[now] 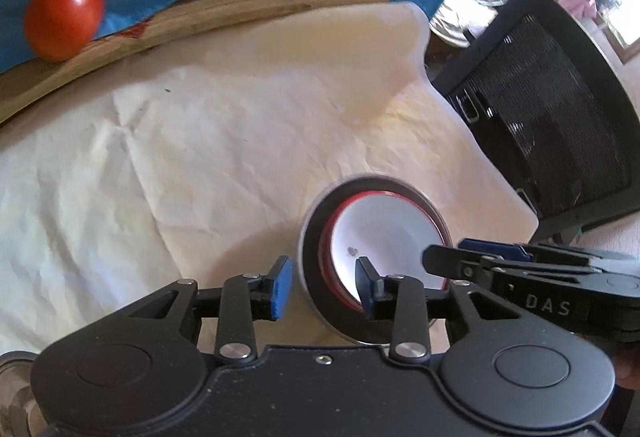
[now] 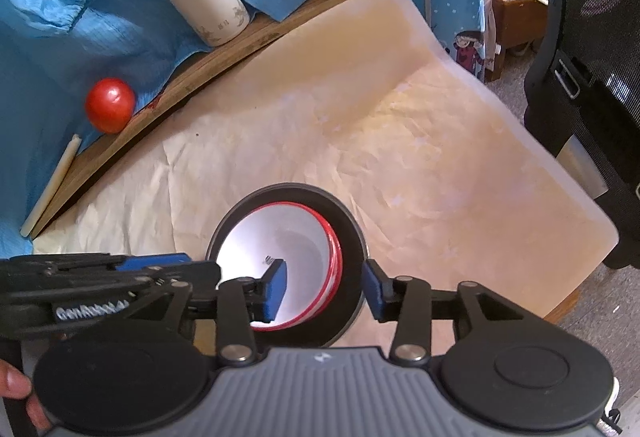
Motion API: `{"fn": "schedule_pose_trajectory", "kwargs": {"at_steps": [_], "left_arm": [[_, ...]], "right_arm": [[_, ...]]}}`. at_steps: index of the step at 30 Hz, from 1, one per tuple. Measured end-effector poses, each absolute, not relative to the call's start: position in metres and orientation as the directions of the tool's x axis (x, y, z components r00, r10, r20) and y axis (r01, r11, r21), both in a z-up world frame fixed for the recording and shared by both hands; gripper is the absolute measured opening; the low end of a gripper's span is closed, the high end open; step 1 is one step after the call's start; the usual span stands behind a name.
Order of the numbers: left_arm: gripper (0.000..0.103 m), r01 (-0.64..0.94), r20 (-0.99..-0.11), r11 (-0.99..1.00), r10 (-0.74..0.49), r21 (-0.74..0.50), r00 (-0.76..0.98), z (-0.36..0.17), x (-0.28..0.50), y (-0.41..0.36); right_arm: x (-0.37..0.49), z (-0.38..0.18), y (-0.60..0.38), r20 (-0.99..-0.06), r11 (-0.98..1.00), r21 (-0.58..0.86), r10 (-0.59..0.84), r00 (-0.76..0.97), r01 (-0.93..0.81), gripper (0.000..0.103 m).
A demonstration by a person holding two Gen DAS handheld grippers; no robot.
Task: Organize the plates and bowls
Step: 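Open both grippers to release the white bowl onto the nested bowl, then move both tools to the steel bowl rim and close on it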
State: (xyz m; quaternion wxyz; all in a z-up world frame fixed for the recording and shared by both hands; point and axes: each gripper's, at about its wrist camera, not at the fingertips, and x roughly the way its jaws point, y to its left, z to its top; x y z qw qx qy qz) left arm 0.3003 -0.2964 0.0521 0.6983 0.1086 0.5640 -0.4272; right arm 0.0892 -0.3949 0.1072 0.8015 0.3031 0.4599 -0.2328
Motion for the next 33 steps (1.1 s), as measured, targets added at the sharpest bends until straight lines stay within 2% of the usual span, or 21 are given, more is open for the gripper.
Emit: {"fn": "schedule_pose_trajectory", "kwargs": {"at_steps": [3,4,7,11,15,22,27,33], "left_arm": [[0.055,0.694,-0.874,0.639,-0.486,-0.333,0.029,0.057,0.307,-0.289],[0.065,0.685,-0.873,0.649,-0.486,-0.330,0.041,0.058,0.309,-0.287],[0.083,0.664,-0.873,0.676,-0.482,-0.318,0.072,0.060,0.315,-0.282],[0.097,0.636,-0.876,0.706,-0.472,-0.311,0.096,0.059,0.324,-0.275],[0.102,0.613,-0.884,0.730,-0.455,-0.300,0.109,0.056,0.332,-0.271],[0.102,0.594,-0.891,0.752,-0.436,-0.285,0.124,0.047,0.343,-0.262],[0.102,0.620,-0.910,0.740,-0.403,-0.260,0.100,0.038,0.341,-0.260],[0.102,0.645,-0.915,0.717,-0.398,-0.265,0.066,0.033,0.335,-0.261]], "right_arm": [[0.087,0.112,-0.397,-0.874,0.708,0.265,-0.112,0.474,0.655,0.058],[0.086,0.113,-0.398,-0.872,0.708,0.262,-0.117,0.475,0.656,0.063],[0.084,0.117,-0.400,-0.869,0.708,0.256,-0.130,0.477,0.658,0.075],[0.079,0.120,-0.404,-0.868,0.701,0.247,-0.147,0.475,0.669,0.090],[0.073,0.122,-0.409,-0.864,0.689,0.247,-0.161,0.476,0.681,0.102],[0.064,0.121,-0.416,-0.865,0.684,0.226,-0.186,0.465,0.694,0.103],[0.060,0.119,-0.417,-0.869,0.702,0.155,-0.237,0.434,0.695,0.103],[0.057,0.112,-0.419,-0.884,0.704,0.152,-0.217,0.414,0.693,0.103]]}}
